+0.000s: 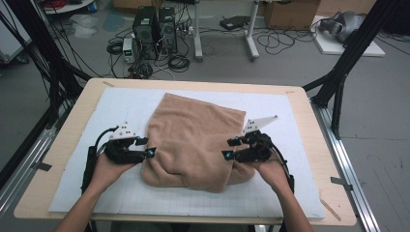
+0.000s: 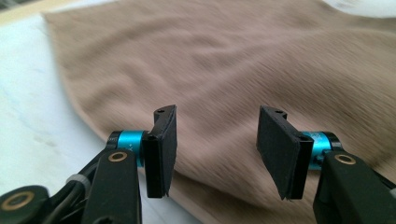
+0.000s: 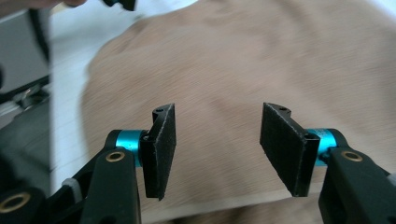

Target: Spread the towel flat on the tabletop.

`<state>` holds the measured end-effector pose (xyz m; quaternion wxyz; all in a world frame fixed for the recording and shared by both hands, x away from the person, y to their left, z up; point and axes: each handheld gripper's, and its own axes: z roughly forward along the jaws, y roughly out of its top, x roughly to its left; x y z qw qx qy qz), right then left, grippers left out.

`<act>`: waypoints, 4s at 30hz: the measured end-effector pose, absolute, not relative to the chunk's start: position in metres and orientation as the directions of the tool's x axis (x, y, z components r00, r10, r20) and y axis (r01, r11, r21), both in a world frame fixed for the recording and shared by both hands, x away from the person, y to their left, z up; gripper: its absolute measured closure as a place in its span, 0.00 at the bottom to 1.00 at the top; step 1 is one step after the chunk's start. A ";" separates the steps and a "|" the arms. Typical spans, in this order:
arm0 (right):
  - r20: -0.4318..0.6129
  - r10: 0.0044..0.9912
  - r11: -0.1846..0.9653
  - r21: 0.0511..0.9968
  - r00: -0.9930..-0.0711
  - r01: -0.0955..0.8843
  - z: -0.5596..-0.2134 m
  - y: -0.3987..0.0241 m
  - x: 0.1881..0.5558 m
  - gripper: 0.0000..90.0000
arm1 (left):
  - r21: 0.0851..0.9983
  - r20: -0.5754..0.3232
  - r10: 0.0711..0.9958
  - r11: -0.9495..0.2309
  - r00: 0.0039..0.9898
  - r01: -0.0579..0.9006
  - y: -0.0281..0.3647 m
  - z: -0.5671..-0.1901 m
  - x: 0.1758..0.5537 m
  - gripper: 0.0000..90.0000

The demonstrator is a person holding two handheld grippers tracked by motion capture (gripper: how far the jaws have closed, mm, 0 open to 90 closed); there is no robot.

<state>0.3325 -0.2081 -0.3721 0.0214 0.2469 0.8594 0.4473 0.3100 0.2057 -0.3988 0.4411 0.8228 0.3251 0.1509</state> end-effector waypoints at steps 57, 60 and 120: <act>0.150 0.523 0.484 0.758 -0.839 0.437 -0.391 -0.196 0.368 0.61 | 0.776 -0.041 0.707 -0.423 0.706 0.468 0.192 -0.415 0.341 0.76; 0.113 0.518 0.501 0.764 -0.848 0.408 -0.381 -0.197 0.356 0.59 | 0.783 -0.023 0.708 -0.426 0.706 0.453 0.195 -0.409 0.334 0.71; 0.007 0.492 0.541 0.781 -0.871 0.312 -0.335 -0.195 0.333 0.92 | 0.853 -0.064 0.656 -0.356 0.752 0.382 0.222 -0.365 0.291 0.94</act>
